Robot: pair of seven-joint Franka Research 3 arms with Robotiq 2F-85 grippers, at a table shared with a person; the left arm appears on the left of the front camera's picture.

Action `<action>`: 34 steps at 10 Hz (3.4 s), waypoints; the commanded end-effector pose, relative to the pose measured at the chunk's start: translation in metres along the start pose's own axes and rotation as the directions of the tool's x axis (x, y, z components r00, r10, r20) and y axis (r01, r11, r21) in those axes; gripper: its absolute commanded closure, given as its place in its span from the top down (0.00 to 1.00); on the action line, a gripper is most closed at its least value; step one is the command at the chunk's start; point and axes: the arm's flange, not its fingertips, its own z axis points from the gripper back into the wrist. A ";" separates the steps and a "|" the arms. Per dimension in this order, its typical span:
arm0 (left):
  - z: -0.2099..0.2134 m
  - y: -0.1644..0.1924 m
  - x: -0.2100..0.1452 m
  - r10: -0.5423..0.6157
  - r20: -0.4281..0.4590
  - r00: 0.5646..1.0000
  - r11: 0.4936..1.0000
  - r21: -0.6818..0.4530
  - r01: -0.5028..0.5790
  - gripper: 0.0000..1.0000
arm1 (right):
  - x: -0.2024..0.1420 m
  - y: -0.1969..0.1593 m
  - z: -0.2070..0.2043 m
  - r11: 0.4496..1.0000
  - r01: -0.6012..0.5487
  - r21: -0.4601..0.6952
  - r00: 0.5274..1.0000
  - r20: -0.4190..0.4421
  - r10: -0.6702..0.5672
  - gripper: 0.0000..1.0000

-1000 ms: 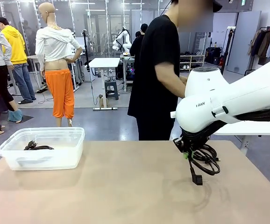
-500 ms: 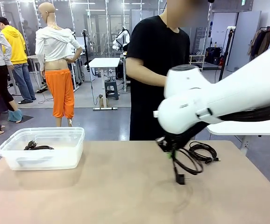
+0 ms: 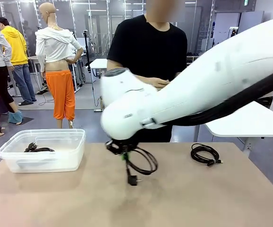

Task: Organize and store the cables.
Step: Place the Power Cable into the Organizing box.

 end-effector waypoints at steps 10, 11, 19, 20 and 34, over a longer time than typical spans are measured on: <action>0.001 -0.001 0.002 0.007 -0.005 1.000 1.000 0.012 -0.007 0.99 | -0.005 0.051 -0.063 0.995 -0.030 0.098 0.998 -0.048 0.035 0.69; 0.001 -0.001 0.002 0.007 -0.005 1.000 1.000 0.012 -0.007 0.99 | -0.007 0.050 -0.060 0.994 -0.024 0.102 0.999 -0.046 0.029 0.88; 0.022 -0.045 0.017 -0.042 -0.028 0.999 0.999 -0.008 0.042 0.99 | -0.031 -0.069 0.018 0.930 -0.165 0.329 0.985 0.102 0.139 1.00; 0.021 -0.063 0.030 0.012 -0.076 0.997 1.000 -0.027 -0.015 0.99 | -0.050 -0.102 0.034 0.887 -0.212 0.411 0.973 0.174 0.151 1.00; -0.029 -0.202 0.095 0.216 -0.220 0.951 0.973 0.122 -0.193 0.99 | -0.197 -0.248 0.078 0.828 -0.451 0.332 0.833 0.490 0.257 1.00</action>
